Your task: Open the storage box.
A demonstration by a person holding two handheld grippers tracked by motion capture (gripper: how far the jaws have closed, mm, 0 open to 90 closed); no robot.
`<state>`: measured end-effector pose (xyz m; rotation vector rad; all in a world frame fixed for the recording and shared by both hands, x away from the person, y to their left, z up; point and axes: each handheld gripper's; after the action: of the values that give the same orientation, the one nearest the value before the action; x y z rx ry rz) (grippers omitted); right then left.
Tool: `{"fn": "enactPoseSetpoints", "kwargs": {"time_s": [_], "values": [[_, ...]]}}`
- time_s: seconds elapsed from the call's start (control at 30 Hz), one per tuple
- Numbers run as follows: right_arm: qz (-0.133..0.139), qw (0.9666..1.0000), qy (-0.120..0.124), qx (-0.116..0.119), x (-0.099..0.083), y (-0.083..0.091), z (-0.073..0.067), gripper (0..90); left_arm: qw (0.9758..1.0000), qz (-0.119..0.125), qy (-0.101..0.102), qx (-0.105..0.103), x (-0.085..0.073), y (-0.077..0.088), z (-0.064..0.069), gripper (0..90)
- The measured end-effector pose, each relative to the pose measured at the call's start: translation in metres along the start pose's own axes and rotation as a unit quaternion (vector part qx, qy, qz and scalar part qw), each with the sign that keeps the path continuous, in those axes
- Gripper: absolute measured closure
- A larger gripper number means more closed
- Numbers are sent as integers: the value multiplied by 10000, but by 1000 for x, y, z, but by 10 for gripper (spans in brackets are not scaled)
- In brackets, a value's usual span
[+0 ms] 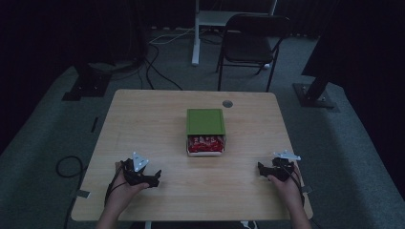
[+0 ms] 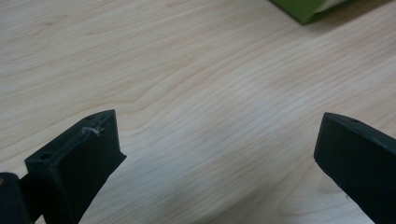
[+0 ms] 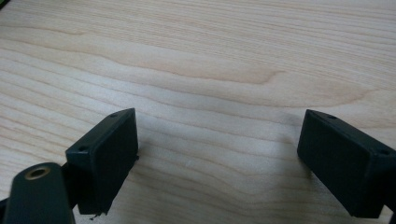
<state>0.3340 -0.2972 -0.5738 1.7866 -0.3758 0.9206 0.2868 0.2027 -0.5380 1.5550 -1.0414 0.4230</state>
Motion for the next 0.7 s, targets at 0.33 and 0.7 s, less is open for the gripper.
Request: {"fn": "enactPoseSetpoints", "kwargs": {"time_s": [0.33, 0.7], "values": [[0, 10000, 1, 0, 0, 0, 0, 118, 9983, 220, -442, -319, 15, 1, 25, 12], [-1, 10000, 1, 0, 0, 0, 0, 118, 9926, 537, -937, -551, 31, 2, 51, 12]]}}
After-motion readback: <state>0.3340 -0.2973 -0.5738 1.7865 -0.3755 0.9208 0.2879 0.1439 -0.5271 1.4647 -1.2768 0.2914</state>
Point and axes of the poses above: each handheld gripper's, and its own axes: y roughly backward along the jaws, x roughly out of its top, z roughly to its right, and after that the axes turned 13 degrees about x, right-handed
